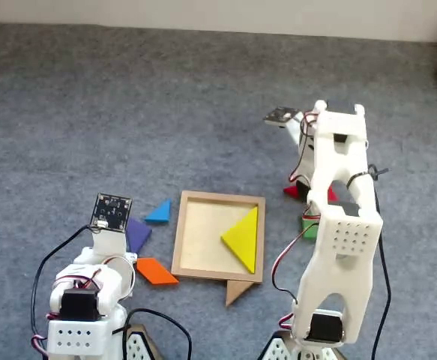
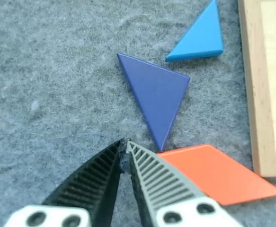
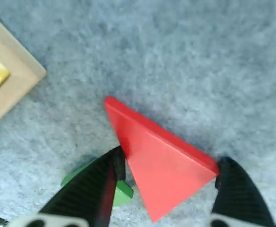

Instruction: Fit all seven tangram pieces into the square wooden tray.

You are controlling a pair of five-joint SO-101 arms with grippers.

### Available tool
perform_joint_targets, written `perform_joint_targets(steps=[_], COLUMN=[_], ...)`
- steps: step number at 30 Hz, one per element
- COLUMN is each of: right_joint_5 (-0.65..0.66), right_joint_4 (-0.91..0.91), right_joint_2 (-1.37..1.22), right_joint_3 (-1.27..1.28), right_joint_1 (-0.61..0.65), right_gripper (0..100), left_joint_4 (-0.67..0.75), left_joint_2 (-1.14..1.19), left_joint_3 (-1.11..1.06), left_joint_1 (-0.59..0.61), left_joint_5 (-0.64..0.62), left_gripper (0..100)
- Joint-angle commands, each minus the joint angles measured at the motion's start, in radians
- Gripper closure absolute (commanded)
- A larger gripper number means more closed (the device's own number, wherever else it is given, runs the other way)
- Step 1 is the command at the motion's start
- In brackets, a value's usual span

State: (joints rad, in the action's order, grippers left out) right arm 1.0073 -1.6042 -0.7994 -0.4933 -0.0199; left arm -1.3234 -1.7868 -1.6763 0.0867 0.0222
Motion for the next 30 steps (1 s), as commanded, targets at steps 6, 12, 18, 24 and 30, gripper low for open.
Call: perform_joint_targets(steps=[6,12,18,24,30], right_joint_5=[0.011,0.011,-0.038,-0.040,-0.041], right_joint_4=[0.027,0.027,0.025,-0.070,-0.065], right_joint_2=[0.085,0.185,0.245,0.282,0.177], right_joint_3=[-0.007,-0.001,-0.001,-0.001,-0.001], right_joint_1=[-0.002,0.013,0.021,0.048,0.048], right_gripper=[75.3,75.3,75.3,74.2,59.4], left_joint_4=[-0.003,-0.003,-0.003,-0.003,-0.003], left_joint_2=[-0.024,-0.024,-0.024,-0.024,-0.024], left_joint_3=[-0.021,-0.021,-0.021,-0.021,-0.021], left_joint_1=[-0.016,-0.016,-0.016,-0.016,-0.016], left_joint_5=[-0.005,-0.005,-0.005,-0.005,-0.005], left_gripper=[100,100,100,100,100])
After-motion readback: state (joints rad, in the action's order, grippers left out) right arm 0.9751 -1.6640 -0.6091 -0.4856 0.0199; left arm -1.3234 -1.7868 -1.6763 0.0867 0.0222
